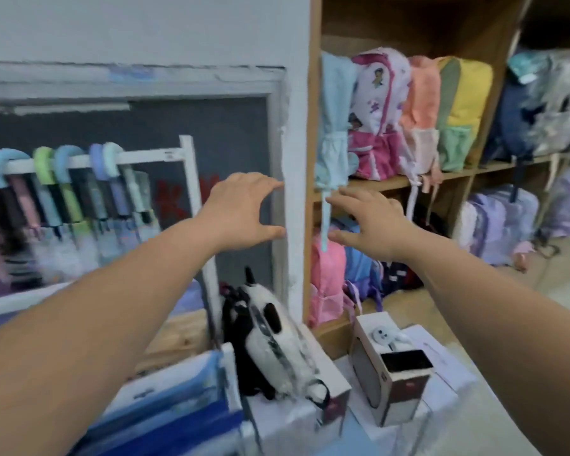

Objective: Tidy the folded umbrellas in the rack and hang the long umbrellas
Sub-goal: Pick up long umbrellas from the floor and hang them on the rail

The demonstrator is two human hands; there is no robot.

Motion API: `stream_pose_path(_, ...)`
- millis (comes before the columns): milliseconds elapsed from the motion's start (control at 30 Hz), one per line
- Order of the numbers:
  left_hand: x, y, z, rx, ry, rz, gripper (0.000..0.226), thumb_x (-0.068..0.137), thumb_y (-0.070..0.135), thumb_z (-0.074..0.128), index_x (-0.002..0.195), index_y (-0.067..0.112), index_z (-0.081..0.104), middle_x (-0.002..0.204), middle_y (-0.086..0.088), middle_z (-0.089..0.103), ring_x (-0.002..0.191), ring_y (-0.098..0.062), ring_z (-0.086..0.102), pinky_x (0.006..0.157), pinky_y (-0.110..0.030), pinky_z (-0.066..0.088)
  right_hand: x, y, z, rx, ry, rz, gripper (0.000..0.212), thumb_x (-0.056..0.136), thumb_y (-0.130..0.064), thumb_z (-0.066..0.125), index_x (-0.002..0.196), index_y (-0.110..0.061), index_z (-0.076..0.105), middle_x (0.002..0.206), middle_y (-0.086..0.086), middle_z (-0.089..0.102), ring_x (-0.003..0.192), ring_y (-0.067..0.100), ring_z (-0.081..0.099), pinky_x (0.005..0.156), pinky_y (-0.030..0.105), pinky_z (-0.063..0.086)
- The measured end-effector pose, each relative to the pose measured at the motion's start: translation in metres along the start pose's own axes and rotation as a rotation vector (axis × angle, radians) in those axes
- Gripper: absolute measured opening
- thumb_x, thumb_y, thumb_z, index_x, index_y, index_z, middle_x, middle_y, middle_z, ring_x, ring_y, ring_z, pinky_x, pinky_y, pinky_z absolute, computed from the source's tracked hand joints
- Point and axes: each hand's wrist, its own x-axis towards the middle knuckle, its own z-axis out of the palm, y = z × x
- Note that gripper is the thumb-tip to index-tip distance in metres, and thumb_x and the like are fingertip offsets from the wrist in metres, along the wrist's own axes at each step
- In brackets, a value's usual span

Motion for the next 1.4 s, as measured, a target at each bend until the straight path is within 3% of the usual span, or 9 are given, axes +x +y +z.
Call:
stream_pose_path(167,0.010,0.136,0.063,-0.049,-0.109,0.054,0.085,0.077,0.062,0.074,0.150,0.031,0.043,0.152,0.001,0.047,0.139,-0.030,0.042,0.110,-0.045,0.039,-0.111,0.120,0.010,-0.038,-0.107,0.136,0.074,0.087,-0.066,0.056,0.151,-0.042,0.031,0.163,-0.004,0.024,0.146,0.029,0.027,0.113,0.055,0.029)
stream_pose_path(400,0.029,0.286,0.161,-0.106,-0.294,0.155,0.085,0.074,0.062,0.073,0.146,0.027,0.046,0.143,-0.004,0.054,0.130,-0.033,0.050,0.103,-0.042,0.043,-0.240,0.236,0.037,-0.084,-0.228,0.383,0.070,0.088,-0.065,0.054,0.150,-0.044,0.028,0.163,-0.006,0.021,0.144,0.029,0.029,0.112,0.051,0.025)
stream_pose_path(600,0.038,0.373,0.262,-0.173,-0.467,0.255,0.097,0.060,0.076,0.048,0.144,0.029,0.048,0.141,-0.003,0.056,0.128,-0.031,0.051,0.106,-0.047,0.043,-0.312,0.308,0.093,-0.026,-0.362,0.579,0.068,0.090,-0.060,0.054,0.151,-0.041,0.029,0.162,-0.004,0.023,0.144,0.028,0.029,0.114,0.050,0.027)
stream_pose_path(733,0.043,0.411,0.330,-0.252,-0.593,0.284,0.083,0.078,0.062,0.069,0.150,0.030,0.042,0.150,0.001,0.047,0.137,-0.028,0.043,0.110,-0.045,0.040,-0.336,0.353,0.144,0.015,-0.475,0.663,0.070,0.091,-0.060,0.054,0.152,-0.040,0.028,0.162,-0.003,0.024,0.144,0.028,0.029,0.114,0.049,0.026)
stream_pose_path(1033,0.048,0.436,0.488,-0.284,-0.984,0.278,0.083,0.084,0.061,0.068,0.154,0.031,0.034,0.154,0.001,0.040,0.137,-0.027,0.043,0.108,-0.041,0.043,-0.362,0.437,0.249,0.092,-0.707,0.781,0.066,0.092,-0.059,0.053,0.151,-0.040,0.031,0.161,-0.003,0.027,0.144,0.027,0.030,0.114,0.046,0.023)
stream_pose_path(1233,0.051,0.462,0.569,-0.333,-1.068,0.110,0.079,0.084,0.058,0.070,0.151,0.031,0.037,0.154,-0.001,0.043,0.139,-0.025,0.043,0.110,-0.040,0.042,-0.379,0.499,0.315,0.146,-0.768,0.775,0.064,0.093,-0.056,0.053,0.151,-0.040,0.031,0.160,-0.004,0.029,0.144,0.025,0.030,0.115,0.045,0.023)
stream_pose_path(1400,0.035,0.495,0.673,-0.368,-1.101,-0.002,0.079,0.085,0.056,0.070,0.152,0.028,0.038,0.153,-0.003,0.044,0.137,-0.025,0.044,0.110,-0.040,0.042,-0.396,0.556,0.418,0.206,-0.803,0.731,0.061,0.093,-0.054,0.054,0.149,-0.039,0.036,0.156,-0.005,0.034,0.142,0.024,0.032,0.113,0.044,0.025)
